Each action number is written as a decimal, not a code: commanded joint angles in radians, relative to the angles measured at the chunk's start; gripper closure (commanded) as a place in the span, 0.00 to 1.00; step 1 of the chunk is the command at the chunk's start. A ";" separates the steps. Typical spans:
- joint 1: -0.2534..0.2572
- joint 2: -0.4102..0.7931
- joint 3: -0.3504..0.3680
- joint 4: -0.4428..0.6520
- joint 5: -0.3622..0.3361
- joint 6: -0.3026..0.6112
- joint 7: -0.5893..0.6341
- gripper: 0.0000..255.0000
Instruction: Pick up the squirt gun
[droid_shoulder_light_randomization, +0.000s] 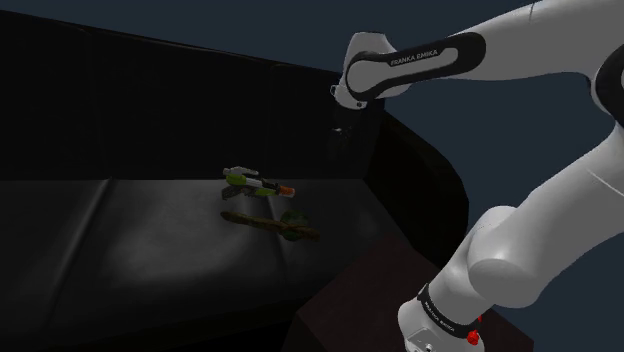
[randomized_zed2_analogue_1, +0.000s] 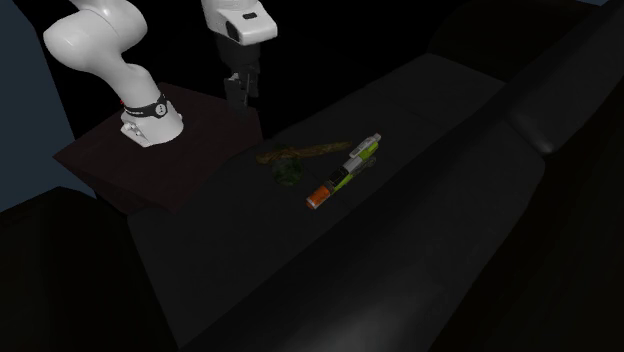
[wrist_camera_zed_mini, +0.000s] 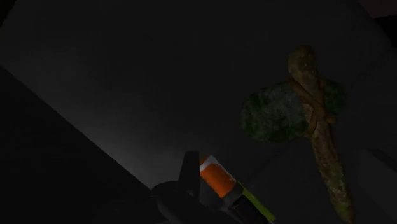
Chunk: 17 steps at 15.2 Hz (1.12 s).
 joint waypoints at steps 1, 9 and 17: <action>0.010 0.080 -0.007 0.030 0.010 0.057 -0.064 0.00; 0.030 0.372 0.015 0.197 0.063 0.200 -0.286 0.00; 0.029 0.649 0.079 0.416 0.084 0.279 -0.467 0.00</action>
